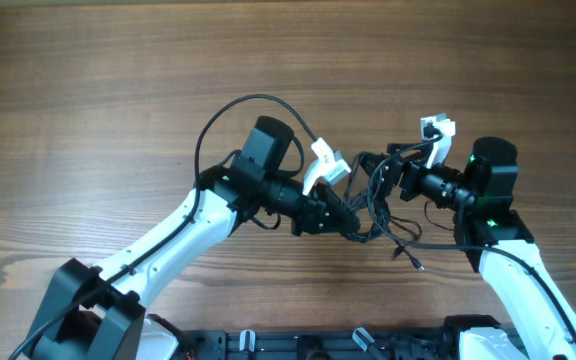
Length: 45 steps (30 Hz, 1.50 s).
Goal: Untangle cables
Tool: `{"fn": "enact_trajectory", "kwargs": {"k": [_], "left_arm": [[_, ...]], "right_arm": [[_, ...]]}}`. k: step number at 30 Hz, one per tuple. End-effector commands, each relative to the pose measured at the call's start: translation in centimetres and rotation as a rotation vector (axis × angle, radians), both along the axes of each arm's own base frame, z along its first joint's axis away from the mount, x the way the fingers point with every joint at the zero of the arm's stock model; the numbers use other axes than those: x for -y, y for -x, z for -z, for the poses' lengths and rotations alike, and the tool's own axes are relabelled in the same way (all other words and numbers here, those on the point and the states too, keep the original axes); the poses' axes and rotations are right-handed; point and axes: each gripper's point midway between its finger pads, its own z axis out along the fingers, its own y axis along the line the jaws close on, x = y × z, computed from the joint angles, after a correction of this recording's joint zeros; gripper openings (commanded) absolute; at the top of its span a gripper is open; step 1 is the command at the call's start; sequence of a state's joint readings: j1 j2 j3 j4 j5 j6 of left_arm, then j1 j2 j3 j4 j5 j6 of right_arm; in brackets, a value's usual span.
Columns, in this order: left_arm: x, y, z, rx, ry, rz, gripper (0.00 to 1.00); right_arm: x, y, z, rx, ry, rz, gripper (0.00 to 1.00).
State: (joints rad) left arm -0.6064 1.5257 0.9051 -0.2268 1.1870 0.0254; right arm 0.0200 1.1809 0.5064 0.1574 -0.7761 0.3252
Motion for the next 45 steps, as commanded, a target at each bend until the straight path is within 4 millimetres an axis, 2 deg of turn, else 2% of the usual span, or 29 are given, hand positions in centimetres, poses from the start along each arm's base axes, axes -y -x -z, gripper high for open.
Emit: {"fn": "enact_trajectory", "kwargs": {"k": [1, 2, 6, 15, 18, 22, 25, 30, 34, 40, 45], "left_arm": [[0.1, 2.9, -2.7, -0.021, 0.142, 0.157, 0.04], [-0.2, 3.2, -3.6, -0.026, 0.193, 0.192, 0.04], [-0.8, 3.1, -4.5, -0.029, 0.242, 0.216, 0.04], [-0.9, 2.6, -4.8, -0.007, 0.258, 0.210, 0.04], [-1.2, 1.9, -4.9, 0.015, 0.268, 0.193, 0.04], [-1.7, 0.1, -4.5, 0.040, 0.246, 0.123, 0.04], [-1.7, -2.1, -3.2, 0.048, 0.161, 0.011, 0.04], [-1.9, -7.2, 0.6, -0.042, -0.100, -0.331, 0.04], [-2.7, -9.5, 1.9, -0.146, -0.199, -0.521, 0.04], [-2.4, -10.5, 1.1, -0.306, -0.183, -0.618, 0.04], [-1.6, -11.0, -0.3, -0.398, -0.128, -0.651, 0.04]], "right_arm": [[4.5, -2.7, 3.6, -0.111, 0.120, 0.284, 1.00], [6.2, -2.8, 5.3, -0.185, 0.152, 0.388, 1.00], [9.4, -2.8, 7.6, -0.279, 0.185, 0.518, 1.00], [15.7, -2.3, 8.7, -0.356, 0.134, 0.706, 1.00], [16.2, -2.0, 8.7, -0.369, 0.109, 0.708, 1.00], [15.0, -2.1, 8.2, -0.364, 0.059, 0.643, 1.00], [13.0, -1.8, 7.6, -0.352, 0.008, 0.524, 1.00], [10.8, -0.1, 8.0, -0.424, -0.049, 0.420, 1.00], [9.0, 1.0, 7.6, -0.439, -0.100, 0.306, 1.00], [4.8, 2.9, 3.5, -0.299, -0.251, -0.016, 1.00], [2.9, 3.9, 2.3, -0.292, -0.312, -0.122, 1.00]]}}
